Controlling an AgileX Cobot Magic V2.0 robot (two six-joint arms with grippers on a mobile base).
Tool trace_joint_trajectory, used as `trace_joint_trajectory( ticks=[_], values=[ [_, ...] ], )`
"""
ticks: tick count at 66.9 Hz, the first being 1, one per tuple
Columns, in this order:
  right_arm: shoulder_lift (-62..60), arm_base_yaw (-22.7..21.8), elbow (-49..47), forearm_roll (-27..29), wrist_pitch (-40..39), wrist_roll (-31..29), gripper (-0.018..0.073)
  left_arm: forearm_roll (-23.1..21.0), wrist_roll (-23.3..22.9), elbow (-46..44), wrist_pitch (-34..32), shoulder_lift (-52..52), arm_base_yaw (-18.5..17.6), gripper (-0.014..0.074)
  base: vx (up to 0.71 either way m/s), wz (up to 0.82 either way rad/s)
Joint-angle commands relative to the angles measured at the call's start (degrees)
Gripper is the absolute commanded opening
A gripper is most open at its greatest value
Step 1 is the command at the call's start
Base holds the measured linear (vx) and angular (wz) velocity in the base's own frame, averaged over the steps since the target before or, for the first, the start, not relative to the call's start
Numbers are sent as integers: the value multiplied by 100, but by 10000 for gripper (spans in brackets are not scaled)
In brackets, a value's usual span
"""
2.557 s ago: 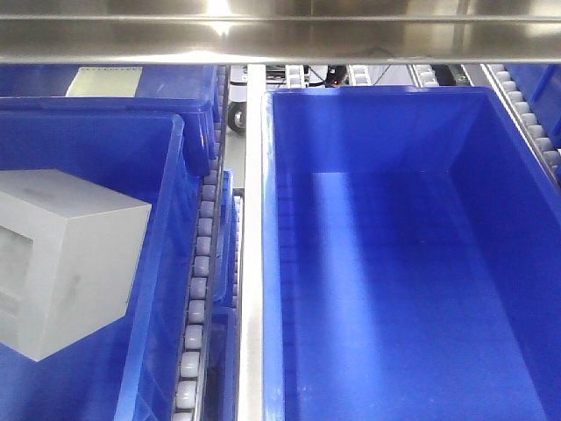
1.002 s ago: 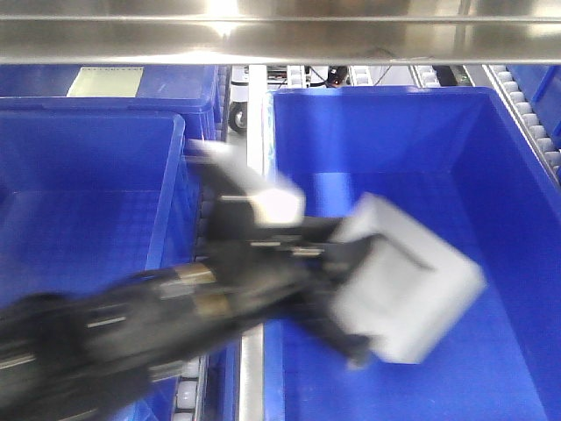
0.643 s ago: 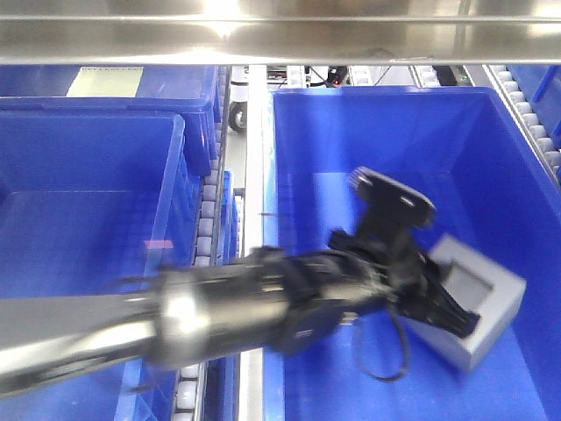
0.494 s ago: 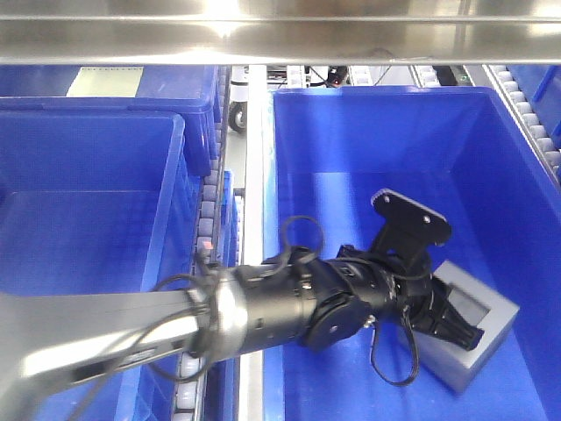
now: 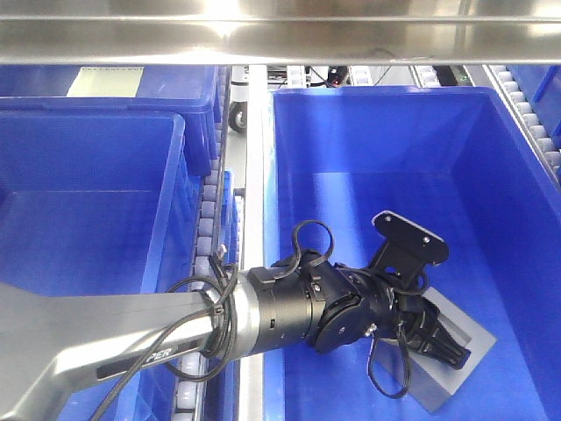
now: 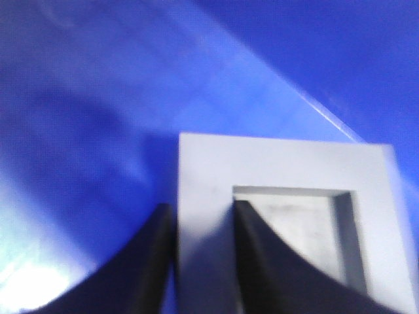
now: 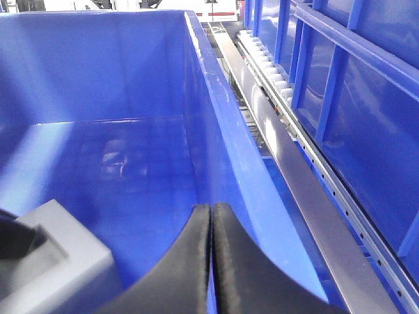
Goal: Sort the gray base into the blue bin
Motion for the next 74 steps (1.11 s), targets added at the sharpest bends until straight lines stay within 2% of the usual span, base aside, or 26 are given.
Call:
trace_joint_trajectory(
  ticks=[1,8,20,29,44,53,68,74],
  values=[
    [104,-36,16,-43,-282,-70,-5,-15,-41,-152,-159,-408,-22,343,0,0],
    [104,-36,16,-43,-282,-70,-5,-37,-53,-152,52,-666,-22,369,0,0],
    [104,-36,16,-43,-282,-70,-5,-33,-95,-80,570,-1297,-22,353,0,0],
    [104,-36,16,-43,-282,-70,-5,-30,-102,478,236,-1966,-27,327,0,0],
    [104,-36,16,-43,-282,-70,-5,1,-83,2316,-510,-3580,-22,263,0,0],
    [104,-36,16,-43,-282,-70,-5,6,-94,3433,-946,-4730,-11,187,0,0],
    [104,-36,16,-43,-282,-70,-5,6,-88,4790,-1406,-6678,-11,-9,0,0],
    [104,-36,16,-43,-282,-70,-5,6,-66,5145,-1563,-7309,-11,-8,0,0]
  ],
)
